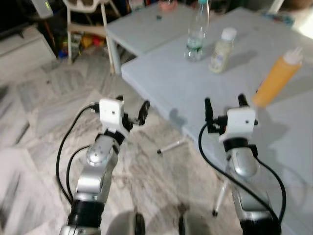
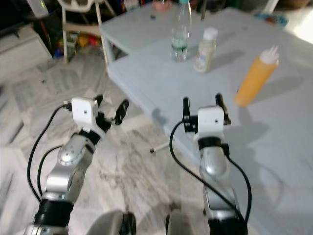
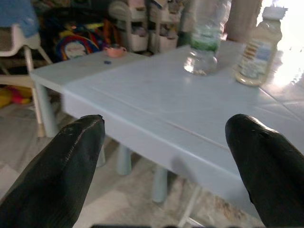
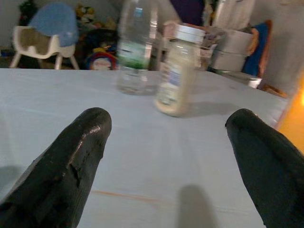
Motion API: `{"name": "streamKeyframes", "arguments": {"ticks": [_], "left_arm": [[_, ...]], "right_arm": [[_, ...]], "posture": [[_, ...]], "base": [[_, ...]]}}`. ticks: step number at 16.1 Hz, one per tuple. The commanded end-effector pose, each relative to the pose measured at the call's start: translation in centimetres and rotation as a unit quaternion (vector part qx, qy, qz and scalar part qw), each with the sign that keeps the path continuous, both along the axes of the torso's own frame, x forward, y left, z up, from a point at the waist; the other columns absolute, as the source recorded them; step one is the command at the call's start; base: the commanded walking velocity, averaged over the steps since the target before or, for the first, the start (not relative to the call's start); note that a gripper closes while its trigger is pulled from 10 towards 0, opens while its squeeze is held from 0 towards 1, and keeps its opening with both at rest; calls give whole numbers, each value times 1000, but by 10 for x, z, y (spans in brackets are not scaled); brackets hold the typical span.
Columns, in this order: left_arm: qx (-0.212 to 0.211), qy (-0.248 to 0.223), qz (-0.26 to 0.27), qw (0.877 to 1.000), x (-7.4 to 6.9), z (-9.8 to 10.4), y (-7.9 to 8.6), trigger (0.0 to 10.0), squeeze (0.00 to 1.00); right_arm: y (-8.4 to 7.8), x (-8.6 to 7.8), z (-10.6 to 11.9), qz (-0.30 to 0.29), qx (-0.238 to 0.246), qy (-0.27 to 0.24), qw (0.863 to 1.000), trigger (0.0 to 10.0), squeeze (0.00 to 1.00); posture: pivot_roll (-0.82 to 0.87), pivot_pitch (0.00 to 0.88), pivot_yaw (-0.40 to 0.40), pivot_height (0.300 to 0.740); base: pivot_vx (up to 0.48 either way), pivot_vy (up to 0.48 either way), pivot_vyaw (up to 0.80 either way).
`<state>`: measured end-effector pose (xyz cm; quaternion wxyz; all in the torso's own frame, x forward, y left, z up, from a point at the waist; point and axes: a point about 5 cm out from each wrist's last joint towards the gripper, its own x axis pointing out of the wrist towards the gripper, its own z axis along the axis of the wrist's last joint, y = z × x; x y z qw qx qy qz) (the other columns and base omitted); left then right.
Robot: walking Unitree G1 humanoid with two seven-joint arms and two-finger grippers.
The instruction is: Restocking fridge
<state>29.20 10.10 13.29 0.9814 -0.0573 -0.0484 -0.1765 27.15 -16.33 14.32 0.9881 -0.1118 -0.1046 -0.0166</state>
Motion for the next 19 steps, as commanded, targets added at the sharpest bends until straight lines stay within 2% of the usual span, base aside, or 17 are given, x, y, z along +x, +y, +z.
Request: {"name": "streamKeyframes", "arguments": {"ticks": [1, 6, 11, 19], "left_arm": [[6, 0, -5, 1000, -2, 0, -4, 10000, 0], [-8, -2, -17, 1000, -3, 1, -4, 10000, 0], [-7, -4, -16, 1000, -2, 1, -5, 10000, 0], [-10, -7, -8, 1000, -1, 3, -2, 10000, 0]], "right_arm": [[-8, -2, -4, -19, -3, 7, 1000, 10000, 0], [-7, -1, -3, -18, -5, 4, 1000, 10000, 0], [-5, 0, 1, -11, -13, -8, 1000, 10000, 0], [4, 0, -1, 26, -17, -4, 1000, 10000, 0]], "posture": [[-62, 110, 51, 740], [-62, 109, 49, 740], [-60, 106, 46, 740], [-58, 106, 45, 740]], "base": [[0, 0, -800], [0, 0, -800], [286, 0, -800], [60, 0, -59]]}}
